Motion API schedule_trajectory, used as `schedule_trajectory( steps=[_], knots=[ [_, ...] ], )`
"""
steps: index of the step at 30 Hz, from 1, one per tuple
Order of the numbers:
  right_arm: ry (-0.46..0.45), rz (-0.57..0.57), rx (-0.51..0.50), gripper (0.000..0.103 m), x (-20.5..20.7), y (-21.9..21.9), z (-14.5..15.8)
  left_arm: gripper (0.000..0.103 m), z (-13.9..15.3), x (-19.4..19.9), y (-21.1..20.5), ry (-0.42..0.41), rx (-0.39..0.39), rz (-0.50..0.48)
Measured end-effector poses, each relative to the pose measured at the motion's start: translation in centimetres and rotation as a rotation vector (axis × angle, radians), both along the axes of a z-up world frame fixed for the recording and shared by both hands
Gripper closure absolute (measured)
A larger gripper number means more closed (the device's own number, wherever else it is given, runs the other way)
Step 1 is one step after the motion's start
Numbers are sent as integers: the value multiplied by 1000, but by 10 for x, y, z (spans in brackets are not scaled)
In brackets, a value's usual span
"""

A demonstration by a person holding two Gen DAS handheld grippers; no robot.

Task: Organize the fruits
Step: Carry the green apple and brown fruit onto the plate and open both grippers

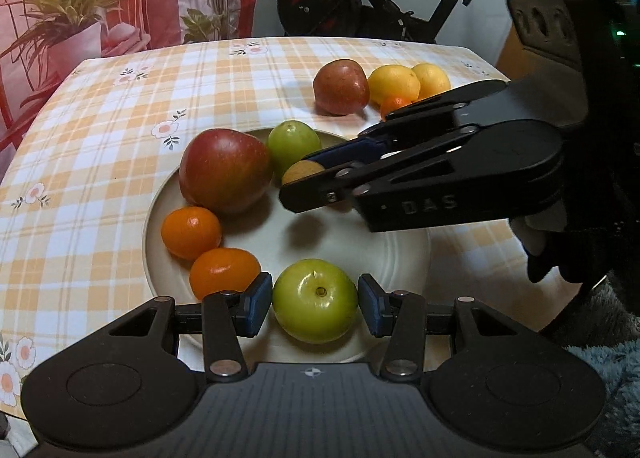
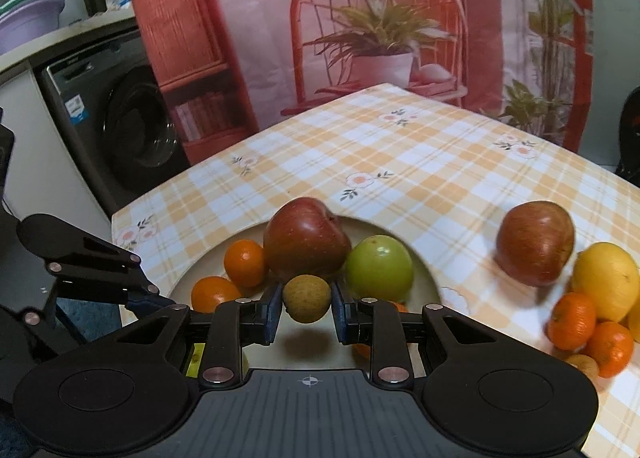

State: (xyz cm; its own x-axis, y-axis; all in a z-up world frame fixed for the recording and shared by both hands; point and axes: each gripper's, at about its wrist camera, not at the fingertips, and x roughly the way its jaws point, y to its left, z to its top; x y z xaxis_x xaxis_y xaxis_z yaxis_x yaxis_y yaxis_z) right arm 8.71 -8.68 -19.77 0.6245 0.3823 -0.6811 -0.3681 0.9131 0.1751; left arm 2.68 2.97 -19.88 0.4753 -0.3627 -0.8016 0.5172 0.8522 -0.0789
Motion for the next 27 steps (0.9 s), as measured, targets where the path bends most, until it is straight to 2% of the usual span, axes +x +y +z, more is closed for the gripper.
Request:
schedule_trajectory(
  steps=[13, 27],
  knots=[
    [45, 17, -61, 79, 15, 9, -15, 53, 1, -6, 4, 7, -1, 17],
    [22, -13, -45, 77, 9, 3, -11, 52, -2, -7, 3, 24, 17, 26]
  ],
)
